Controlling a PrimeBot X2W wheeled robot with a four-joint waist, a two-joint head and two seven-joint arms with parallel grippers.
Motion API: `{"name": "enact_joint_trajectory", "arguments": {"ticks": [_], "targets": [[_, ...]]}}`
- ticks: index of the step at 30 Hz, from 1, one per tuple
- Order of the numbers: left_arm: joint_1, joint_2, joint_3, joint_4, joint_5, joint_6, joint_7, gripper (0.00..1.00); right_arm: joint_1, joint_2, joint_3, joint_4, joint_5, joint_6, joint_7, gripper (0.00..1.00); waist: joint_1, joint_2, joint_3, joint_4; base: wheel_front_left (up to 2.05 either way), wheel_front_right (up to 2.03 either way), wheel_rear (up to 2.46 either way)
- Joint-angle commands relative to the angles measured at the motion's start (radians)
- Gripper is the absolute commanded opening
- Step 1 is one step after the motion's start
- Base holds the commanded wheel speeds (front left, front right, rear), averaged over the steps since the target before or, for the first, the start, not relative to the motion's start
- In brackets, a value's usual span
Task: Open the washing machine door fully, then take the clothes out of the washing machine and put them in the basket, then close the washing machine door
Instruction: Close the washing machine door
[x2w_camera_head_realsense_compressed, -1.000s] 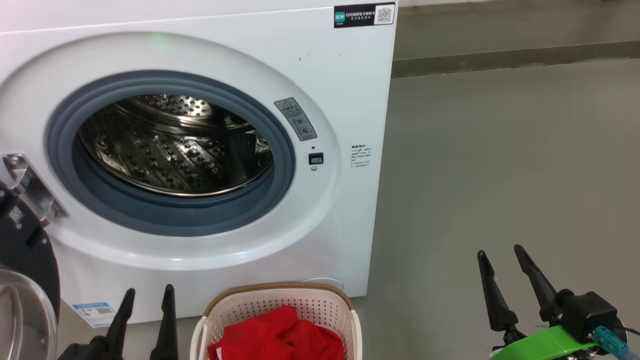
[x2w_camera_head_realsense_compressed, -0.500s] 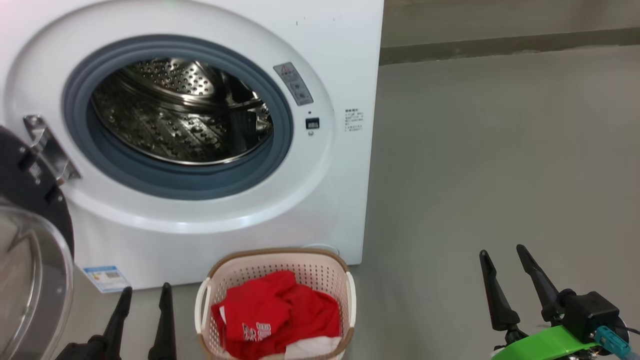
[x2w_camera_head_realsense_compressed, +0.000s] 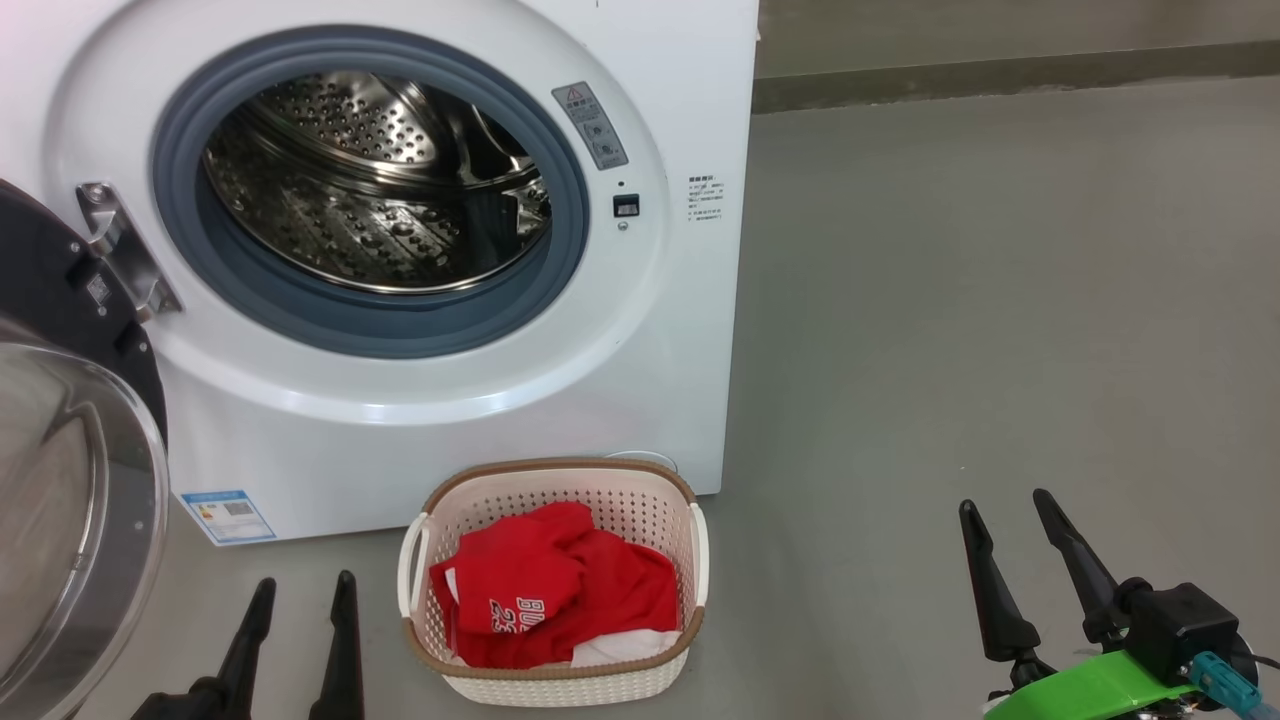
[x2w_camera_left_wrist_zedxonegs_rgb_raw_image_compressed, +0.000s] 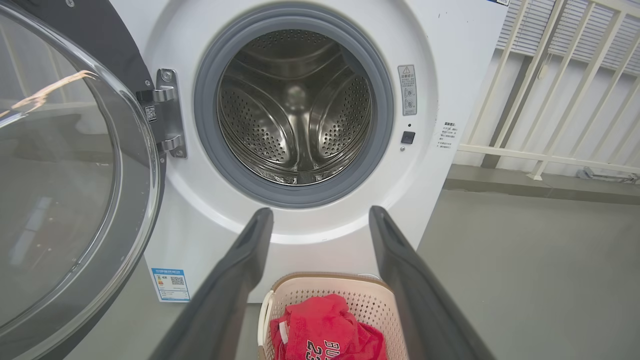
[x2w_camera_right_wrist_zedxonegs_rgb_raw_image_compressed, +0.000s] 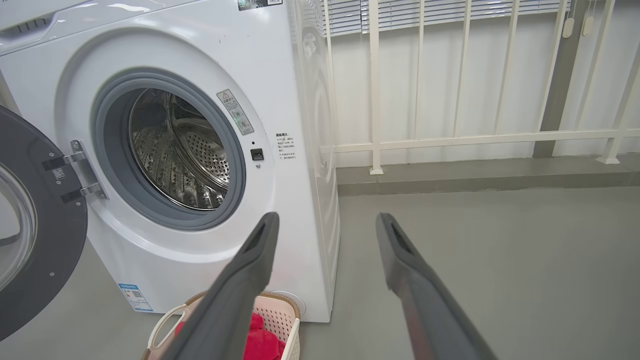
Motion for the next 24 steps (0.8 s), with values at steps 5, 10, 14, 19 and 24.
{"name": "enact_joint_trajectory", "arguments": {"ticks": [5,10,14,19,24], "targets": [[-0.011,0.011,0.023,-0.033,0.006,0.019,-0.012,1.00,-0.027,-0.008,0.027,-0.023,0.001,0.006,-0.006,1.00,0.0000,0.0000,-0.002,-0.002,0.00,0.00,0.00],[-0.011,0.010,0.012,-0.034,0.008,0.027,-0.012,1.00,-0.027,-0.008,0.027,-0.024,-0.001,0.006,-0.006,1.00,0.0000,0.0000,-0.001,0.006,0.00,0.00,0.00],[-0.014,0.010,0.007,-0.039,0.015,0.038,-0.012,1.00,-0.025,-0.008,0.031,-0.025,0.000,0.006,-0.006,1.00,0.0000,0.0000,0.002,0.030,0.00,0.00,0.00],[-0.013,0.011,0.006,-0.055,0.030,0.050,-0.012,1.00,-0.024,-0.008,0.041,-0.025,0.000,0.006,-0.006,1.00,0.0000,0.0000,0.005,0.071,0.00,0.00,0.00],[-0.013,0.011,0.010,-0.063,0.021,0.055,-0.012,1.00,-0.030,-0.008,0.054,-0.023,0.000,0.006,-0.006,1.00,0.0000,0.0000,0.005,0.120,0.00,0.00,0.00]]}}
